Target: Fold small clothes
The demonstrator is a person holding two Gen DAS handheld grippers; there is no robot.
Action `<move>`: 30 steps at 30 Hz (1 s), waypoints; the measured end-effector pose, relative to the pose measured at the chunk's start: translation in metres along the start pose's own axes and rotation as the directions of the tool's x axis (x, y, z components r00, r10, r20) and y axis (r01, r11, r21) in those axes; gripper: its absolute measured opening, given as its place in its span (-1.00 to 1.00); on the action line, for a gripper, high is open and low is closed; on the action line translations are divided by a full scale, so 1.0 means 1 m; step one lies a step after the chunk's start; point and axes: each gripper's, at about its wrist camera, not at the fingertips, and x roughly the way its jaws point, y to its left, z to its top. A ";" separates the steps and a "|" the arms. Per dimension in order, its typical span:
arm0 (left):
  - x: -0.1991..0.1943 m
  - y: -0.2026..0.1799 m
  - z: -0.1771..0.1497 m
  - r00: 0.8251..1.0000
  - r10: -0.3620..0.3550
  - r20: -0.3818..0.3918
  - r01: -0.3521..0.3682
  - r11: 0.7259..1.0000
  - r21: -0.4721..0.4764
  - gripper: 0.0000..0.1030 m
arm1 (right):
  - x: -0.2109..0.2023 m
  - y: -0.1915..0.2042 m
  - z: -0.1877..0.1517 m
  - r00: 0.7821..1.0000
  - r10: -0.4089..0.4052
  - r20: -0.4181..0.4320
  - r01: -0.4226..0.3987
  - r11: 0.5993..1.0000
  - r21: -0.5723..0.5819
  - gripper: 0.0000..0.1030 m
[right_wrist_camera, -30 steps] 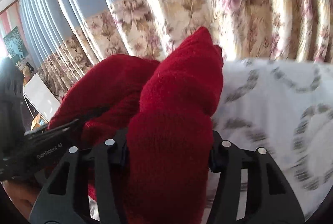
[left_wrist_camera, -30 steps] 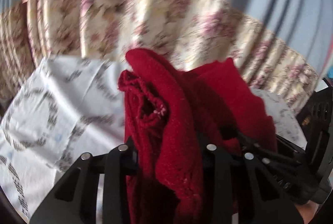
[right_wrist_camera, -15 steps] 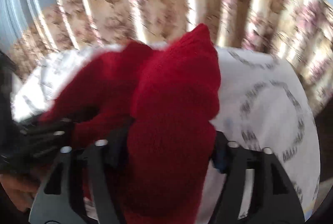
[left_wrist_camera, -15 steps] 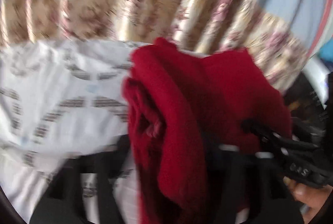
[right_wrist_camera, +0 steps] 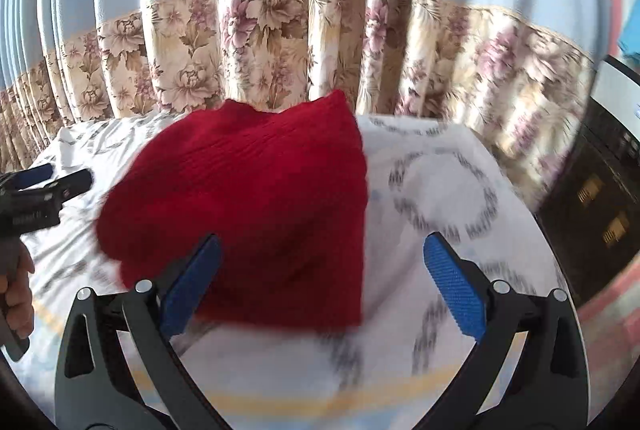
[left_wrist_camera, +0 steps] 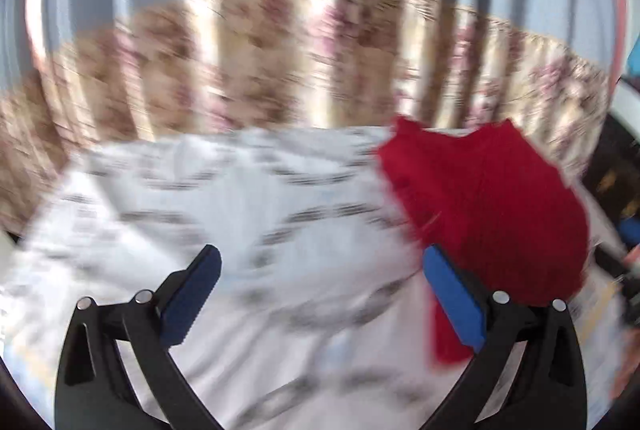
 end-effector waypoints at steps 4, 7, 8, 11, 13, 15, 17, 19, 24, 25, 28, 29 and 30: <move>-0.080 0.032 -0.050 0.986 0.137 0.093 -0.136 0.991 -0.011 0.97 | -0.062 0.040 -0.029 0.995 0.055 0.084 -0.056 0.998 0.007 0.94; -0.115 0.044 -0.090 0.979 0.169 0.113 -0.166 0.985 -0.040 0.97 | -0.107 0.071 -0.056 0.983 0.017 0.184 -0.021 1.000 0.020 0.94; -0.125 0.047 -0.105 0.978 0.172 0.122 -0.166 0.985 -0.054 0.97 | -0.114 0.077 -0.062 0.980 0.018 0.197 -0.020 1.000 0.009 0.94; -0.148 0.057 -0.145 0.978 0.168 0.124 -0.156 0.983 -0.101 0.97 | -0.137 0.088 -0.089 0.963 0.048 0.265 -0.048 0.999 -0.005 0.94; -0.158 0.060 -0.156 0.979 0.172 0.112 -0.160 0.981 -0.105 0.97 | -0.136 0.095 -0.097 0.975 0.041 0.218 -0.035 0.999 -0.031 0.94; -0.168 0.063 -0.160 0.980 0.161 0.116 -0.146 0.981 -0.126 0.97 | -0.135 0.100 -0.103 0.981 0.050 0.185 -0.042 0.998 -0.047 0.94; -0.175 0.068 -0.161 0.980 0.155 0.126 -0.135 0.979 -0.154 0.97 | -0.134 0.103 -0.106 0.985 0.067 0.161 -0.060 0.997 -0.051 0.94; -0.175 0.071 -0.160 0.977 0.157 0.144 -0.133 0.977 -0.168 0.97 | -0.135 0.106 -0.106 0.983 0.067 0.170 -0.061 0.997 -0.045 0.94; -0.168 0.074 -0.155 0.972 0.153 0.177 -0.128 0.981 -0.146 0.97 | -0.139 0.104 -0.106 0.975 0.056 0.216 -0.054 0.998 -0.016 0.94; -0.170 0.074 -0.154 0.971 0.157 0.182 -0.132 0.981 -0.143 0.97 | -0.140 0.102 -0.105 0.974 0.057 0.220 -0.056 0.998 -0.008 0.94; -0.172 0.073 -0.151 0.974 0.142 0.177 -0.116 0.982 -0.147 0.97 | -0.139 0.100 -0.106 0.975 0.050 0.215 -0.050 0.999 -0.007 0.94; -0.172 0.071 -0.150 0.975 0.139 0.174 -0.116 0.984 -0.135 0.97 | -0.139 0.100 -0.106 0.977 0.051 0.209 -0.050 0.999 -0.009 0.94; -0.171 0.067 -0.150 0.975 0.142 0.170 -0.122 0.985 -0.120 0.97 | -0.139 0.101 -0.107 0.976 0.048 0.210 -0.047 0.999 -0.010 0.94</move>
